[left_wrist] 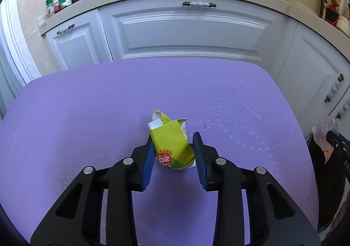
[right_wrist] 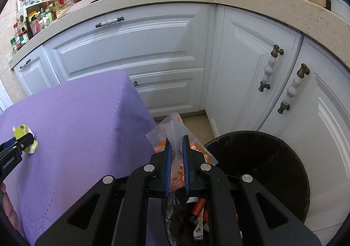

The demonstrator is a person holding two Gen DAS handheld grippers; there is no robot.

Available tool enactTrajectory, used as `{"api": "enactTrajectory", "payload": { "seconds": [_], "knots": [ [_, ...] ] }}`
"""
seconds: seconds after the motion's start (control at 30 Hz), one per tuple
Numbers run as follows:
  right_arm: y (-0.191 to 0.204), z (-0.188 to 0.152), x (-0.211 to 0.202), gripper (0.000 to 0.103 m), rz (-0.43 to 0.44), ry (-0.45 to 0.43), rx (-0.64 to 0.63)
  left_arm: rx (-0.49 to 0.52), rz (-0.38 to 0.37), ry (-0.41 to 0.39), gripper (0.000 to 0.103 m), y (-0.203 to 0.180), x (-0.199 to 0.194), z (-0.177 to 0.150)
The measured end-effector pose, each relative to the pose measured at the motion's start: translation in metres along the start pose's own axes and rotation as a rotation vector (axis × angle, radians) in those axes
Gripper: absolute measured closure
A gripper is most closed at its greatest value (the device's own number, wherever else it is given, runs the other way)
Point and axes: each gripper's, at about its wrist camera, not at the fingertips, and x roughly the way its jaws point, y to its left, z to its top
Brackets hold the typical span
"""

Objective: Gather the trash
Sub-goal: 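Carry the carton and clear bag over the black bin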

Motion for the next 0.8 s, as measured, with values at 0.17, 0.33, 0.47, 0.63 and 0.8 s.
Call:
{"api": "enactTrajectory", "payload": {
  "seconds": [0.17, 0.33, 0.47, 0.63, 0.8],
  "knots": [
    [-0.002, -0.003, -0.003, 0.093, 0.003, 0.001, 0.002, 0.027, 0.01, -0.026, 0.077, -0.003, -0.009, -0.002],
    [-0.005, -0.009, -0.013, 0.093, 0.003, -0.006, 0.008, 0.032, -0.001, -0.044, 0.077, -0.004, -0.024, -0.007],
    [-0.008, -0.017, -0.024, 0.093, 0.003, -0.011, 0.013, 0.037, -0.01, -0.061, 0.077, -0.005, -0.041, -0.015],
    [-0.014, -0.028, -0.041, 0.093, -0.001, -0.022, 0.024, 0.052, -0.036, -0.084, 0.077, -0.012, -0.063, -0.022],
    [-0.022, -0.037, -0.059, 0.093, -0.009, -0.035, 0.034, 0.076, -0.074, -0.107, 0.077, -0.025, -0.086, -0.028]
  ]
}}
